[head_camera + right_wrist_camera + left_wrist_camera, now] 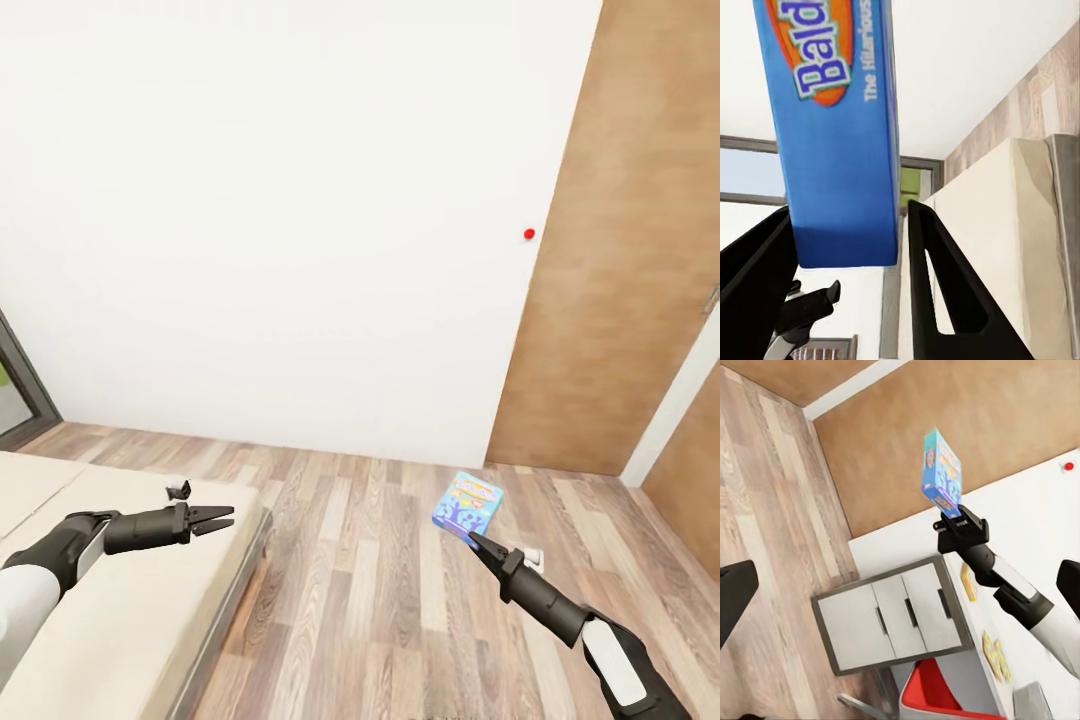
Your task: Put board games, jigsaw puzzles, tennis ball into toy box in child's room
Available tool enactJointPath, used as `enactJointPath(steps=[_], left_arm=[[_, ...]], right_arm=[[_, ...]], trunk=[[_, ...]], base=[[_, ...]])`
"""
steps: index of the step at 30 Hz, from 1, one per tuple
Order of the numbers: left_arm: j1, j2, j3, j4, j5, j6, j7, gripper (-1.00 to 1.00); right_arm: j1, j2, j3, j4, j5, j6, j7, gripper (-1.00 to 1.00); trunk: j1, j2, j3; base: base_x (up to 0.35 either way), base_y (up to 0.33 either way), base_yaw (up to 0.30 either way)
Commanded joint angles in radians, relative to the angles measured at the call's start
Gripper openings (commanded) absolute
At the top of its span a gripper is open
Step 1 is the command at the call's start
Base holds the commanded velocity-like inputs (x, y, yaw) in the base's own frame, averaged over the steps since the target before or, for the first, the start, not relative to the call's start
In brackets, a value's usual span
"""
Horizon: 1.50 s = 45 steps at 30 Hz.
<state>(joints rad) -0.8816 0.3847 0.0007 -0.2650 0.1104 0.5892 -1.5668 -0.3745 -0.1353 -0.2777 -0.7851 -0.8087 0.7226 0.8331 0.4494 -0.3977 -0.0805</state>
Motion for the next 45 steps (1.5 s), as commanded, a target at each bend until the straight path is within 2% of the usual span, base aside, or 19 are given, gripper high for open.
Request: enactJointPath(steps=[1,45], left_arm=[[0.000,0.000,-0.001,0.000,0.000,0.011,-0.004,1.00],[0.000,0.000,-0.002,0.000,0.000,0.011,-0.004,1.00]], right_arm=[[-0.001,0.000,-0.001,0.001,-0.007,0.008,0.001,-1.00],[-0.003,-0.001,-0.006,0.000,-0.007,0.010,0.001,-1.00]], trunk=[[0.001,-0.002,-0.002],[0.001,-0.002,-0.002]], base=[[0.000,0.000,-0.281],[0.000,0.000,-0.281]])
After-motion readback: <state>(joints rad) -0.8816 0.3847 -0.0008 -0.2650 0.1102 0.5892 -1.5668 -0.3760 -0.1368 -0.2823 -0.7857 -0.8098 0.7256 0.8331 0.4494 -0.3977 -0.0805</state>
